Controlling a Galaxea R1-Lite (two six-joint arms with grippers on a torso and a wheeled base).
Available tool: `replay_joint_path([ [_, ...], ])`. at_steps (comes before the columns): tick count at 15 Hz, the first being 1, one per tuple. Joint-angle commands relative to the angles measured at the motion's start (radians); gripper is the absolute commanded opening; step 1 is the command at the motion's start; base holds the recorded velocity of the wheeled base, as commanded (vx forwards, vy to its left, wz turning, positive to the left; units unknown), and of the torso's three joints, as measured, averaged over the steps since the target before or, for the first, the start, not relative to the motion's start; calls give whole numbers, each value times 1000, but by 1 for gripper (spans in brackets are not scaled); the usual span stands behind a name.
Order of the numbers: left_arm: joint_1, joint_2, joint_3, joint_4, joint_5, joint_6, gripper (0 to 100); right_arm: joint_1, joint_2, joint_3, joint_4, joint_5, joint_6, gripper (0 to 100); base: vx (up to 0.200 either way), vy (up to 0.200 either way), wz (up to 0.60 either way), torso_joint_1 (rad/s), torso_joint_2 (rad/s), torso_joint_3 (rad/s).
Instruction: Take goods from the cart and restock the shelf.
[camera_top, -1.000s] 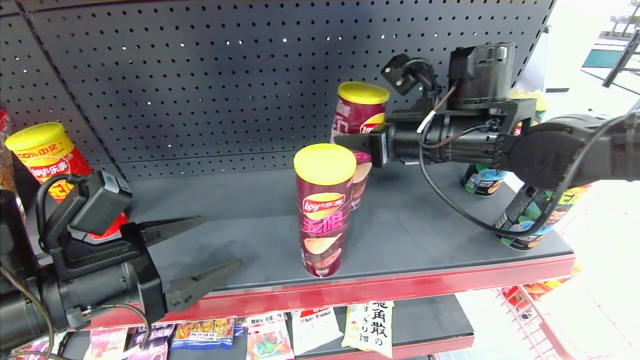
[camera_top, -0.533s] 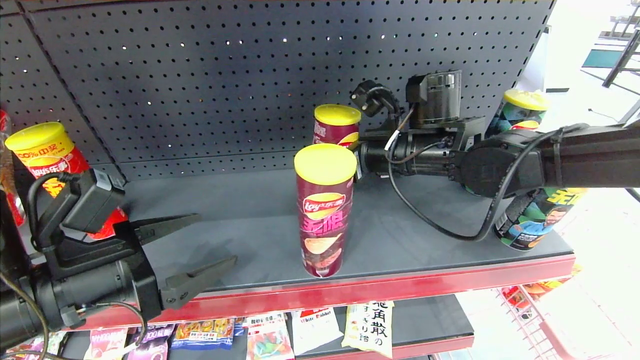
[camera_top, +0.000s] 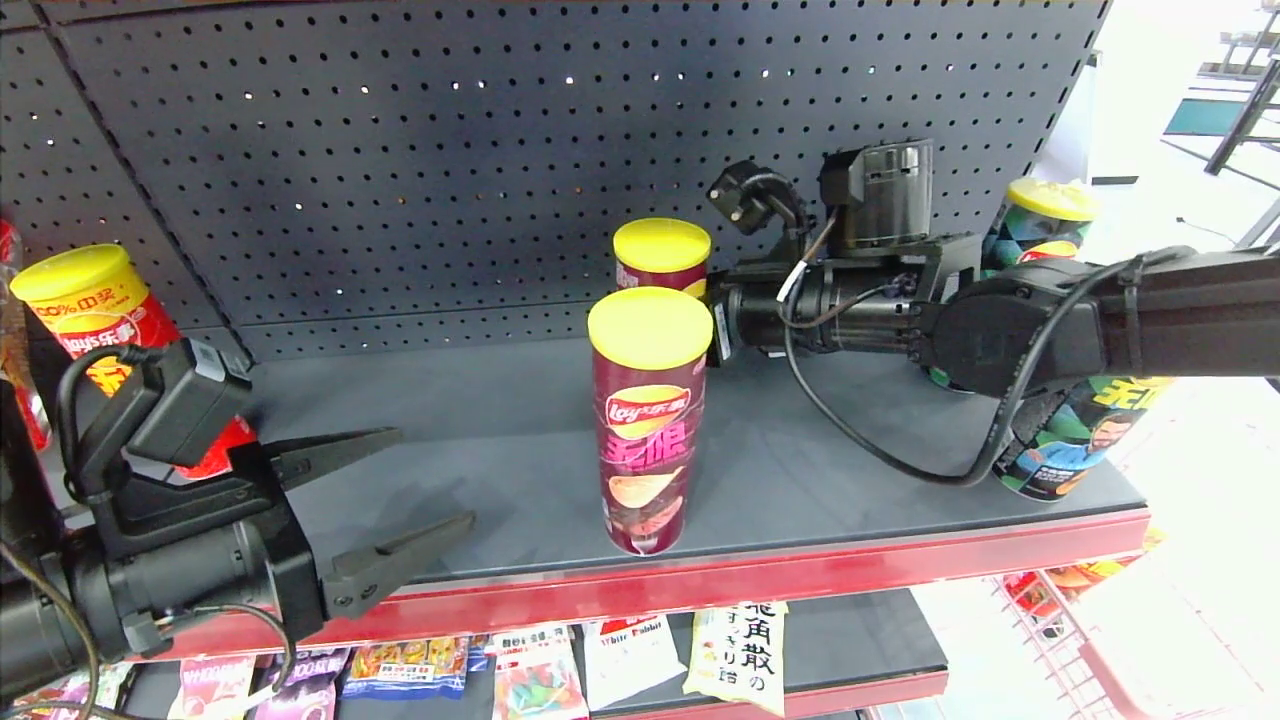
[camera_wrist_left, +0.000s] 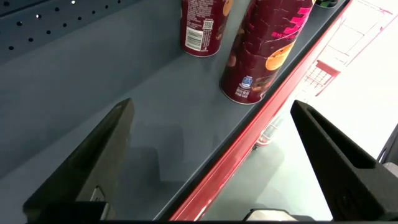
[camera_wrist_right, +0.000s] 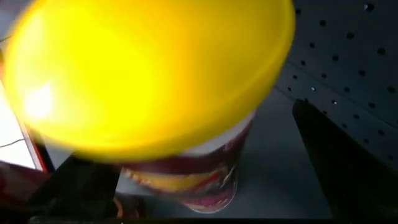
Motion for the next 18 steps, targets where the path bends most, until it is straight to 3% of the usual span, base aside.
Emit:
replay_joint_path([
  [1, 0, 4, -1, -1, 0, 0, 100, -7, -48, 38, 1, -2, -1, 100, 0, 0, 0, 0, 0, 0],
  [10, 0, 22, -11, -1, 0, 2, 100, -42, -283, 295, 1, -65, -1, 100, 0, 0, 0, 0, 0, 0],
  [18, -3, 150, -14, -7, 22, 19, 100, -38, -631, 728, -1, -90, 1, 100, 0, 0, 0, 0, 0, 0],
])
